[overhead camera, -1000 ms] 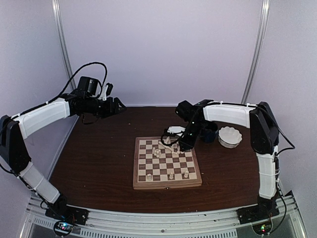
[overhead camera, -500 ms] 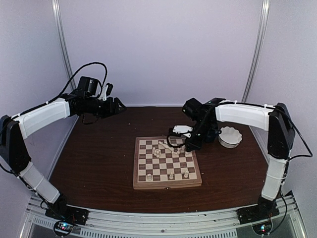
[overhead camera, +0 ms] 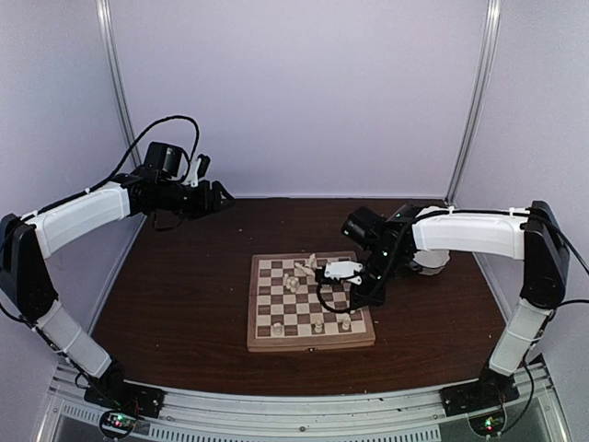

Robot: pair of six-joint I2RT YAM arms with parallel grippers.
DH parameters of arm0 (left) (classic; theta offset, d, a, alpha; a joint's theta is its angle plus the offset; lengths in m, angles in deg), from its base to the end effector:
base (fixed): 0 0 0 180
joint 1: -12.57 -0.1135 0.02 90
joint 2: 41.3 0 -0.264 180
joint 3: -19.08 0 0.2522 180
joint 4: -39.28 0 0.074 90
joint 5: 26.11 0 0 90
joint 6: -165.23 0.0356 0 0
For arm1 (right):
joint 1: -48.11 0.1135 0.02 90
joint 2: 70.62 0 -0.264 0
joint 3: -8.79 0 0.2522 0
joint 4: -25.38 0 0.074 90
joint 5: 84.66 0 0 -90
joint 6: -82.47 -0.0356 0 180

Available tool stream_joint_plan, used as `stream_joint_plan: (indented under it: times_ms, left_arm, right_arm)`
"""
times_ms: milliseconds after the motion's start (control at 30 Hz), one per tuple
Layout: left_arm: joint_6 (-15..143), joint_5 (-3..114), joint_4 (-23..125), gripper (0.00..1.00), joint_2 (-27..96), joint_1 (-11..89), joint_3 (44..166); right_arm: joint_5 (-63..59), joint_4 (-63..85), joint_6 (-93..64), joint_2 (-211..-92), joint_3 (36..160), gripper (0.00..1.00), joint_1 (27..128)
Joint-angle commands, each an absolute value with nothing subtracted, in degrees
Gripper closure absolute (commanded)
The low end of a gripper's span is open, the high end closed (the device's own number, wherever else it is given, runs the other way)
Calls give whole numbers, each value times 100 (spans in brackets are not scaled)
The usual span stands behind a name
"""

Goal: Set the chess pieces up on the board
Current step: Place the pawn at h2.

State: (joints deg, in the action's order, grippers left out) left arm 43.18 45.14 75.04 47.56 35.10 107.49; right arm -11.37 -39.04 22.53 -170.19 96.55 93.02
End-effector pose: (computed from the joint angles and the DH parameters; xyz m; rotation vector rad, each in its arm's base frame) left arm 0.3225 -0.1462 0.3118 0.0011 2.3095 -0.8729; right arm 0.2311 0.2448 0.2172 -1.8089 2.2741 0.4685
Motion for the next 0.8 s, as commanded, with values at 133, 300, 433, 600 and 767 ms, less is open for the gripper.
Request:
stream_joint_plan:
  times_ms: [133, 300, 433, 600, 767]
  left_arm:
    - [4298, 4451, 7238, 31, 4809, 3454, 10824]
    - [4306, 4461, 7232, 31, 4805, 3454, 10825]
    - [4302, 4457, 7234, 31, 4804, 3454, 10825]
    - [4299, 4456, 7235, 31, 4821, 3454, 10816]
    - [4290, 4437, 7237, 31, 4809, 3454, 10824]
  right_arm:
    - [-1110, -3728, 2334, -17236, 9703, 90, 9390]
    - [-1004, -3824, 2363, -17292, 9688, 90, 9390]
    - [-984, -3771, 2384, -17203, 9536, 89, 9390]
    - [-879, -3786, 2402, -17196, 9534, 89, 9390]
    - [-807, -3760, 2424, -17129, 9439, 89, 9390]
